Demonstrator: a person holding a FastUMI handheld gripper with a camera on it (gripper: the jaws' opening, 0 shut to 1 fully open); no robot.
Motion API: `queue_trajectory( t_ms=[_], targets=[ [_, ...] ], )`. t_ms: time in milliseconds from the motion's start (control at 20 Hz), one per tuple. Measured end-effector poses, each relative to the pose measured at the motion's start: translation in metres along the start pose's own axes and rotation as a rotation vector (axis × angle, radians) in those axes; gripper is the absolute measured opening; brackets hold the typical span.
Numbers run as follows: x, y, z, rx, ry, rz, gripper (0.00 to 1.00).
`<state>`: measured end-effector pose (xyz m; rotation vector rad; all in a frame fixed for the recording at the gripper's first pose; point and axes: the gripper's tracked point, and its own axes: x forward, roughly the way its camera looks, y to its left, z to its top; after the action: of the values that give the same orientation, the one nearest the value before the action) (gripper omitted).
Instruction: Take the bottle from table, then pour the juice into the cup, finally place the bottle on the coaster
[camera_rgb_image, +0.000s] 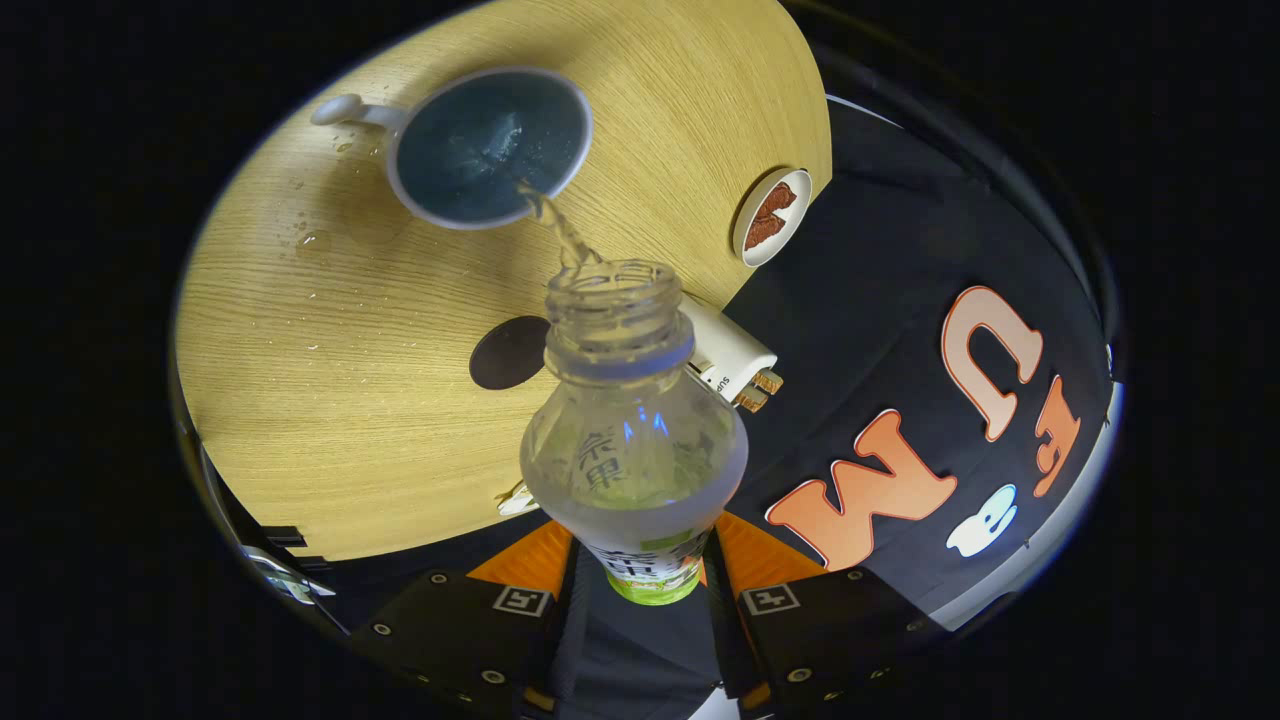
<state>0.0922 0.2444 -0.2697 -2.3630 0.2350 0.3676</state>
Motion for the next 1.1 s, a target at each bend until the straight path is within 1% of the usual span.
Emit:
queue_trajectory(
  t_ms=[300, 800, 950, 1100],
  targets=[
    [0.005, 0.001, -0.002, -0.025, 0.014, -0.001, 0.55],
    [0.000, -0.008, -0.002, -0.057, 0.015, -0.012, 0.55],
    [-0.002, -0.014, -0.003, -0.100, 0.017, -0.031, 0.55],
    [-0.004, -0.014, -0.007, -0.101, 0.022, -0.024, 0.55]
  ],
)
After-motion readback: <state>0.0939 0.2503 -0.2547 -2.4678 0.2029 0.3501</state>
